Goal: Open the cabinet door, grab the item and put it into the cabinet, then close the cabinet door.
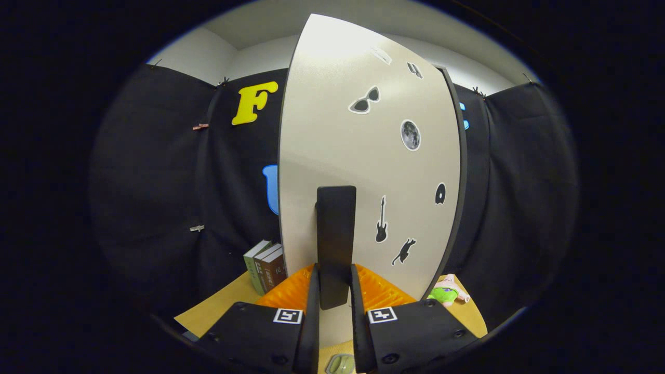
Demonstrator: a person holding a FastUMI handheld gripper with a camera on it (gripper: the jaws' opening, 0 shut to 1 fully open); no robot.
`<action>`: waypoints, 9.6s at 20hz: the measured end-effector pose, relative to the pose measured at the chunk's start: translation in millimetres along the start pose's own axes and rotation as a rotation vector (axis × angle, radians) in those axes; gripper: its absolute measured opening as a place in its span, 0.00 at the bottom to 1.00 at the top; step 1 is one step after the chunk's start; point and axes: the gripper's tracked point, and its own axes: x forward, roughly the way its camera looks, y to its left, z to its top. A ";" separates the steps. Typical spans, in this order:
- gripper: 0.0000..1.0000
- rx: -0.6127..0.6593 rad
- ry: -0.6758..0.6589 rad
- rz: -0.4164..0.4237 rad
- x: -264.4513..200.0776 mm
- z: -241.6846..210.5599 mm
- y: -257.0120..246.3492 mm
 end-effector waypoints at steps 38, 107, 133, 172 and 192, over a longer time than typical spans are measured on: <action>0.27 0.036 -0.178 -0.214 -129.3 7.1 -173.0; 0.15 0.073 0.470 -0.177 153.6 -191.1 -33.6; 0.18 0.115 0.236 -0.202 379.1 -89.0 -69.3; 0.89 0.063 -0.045 -0.235 -22.5 -13.4 3.1; 0.98 0.064 -0.099 -0.260 -116.0 -11.9 -234.5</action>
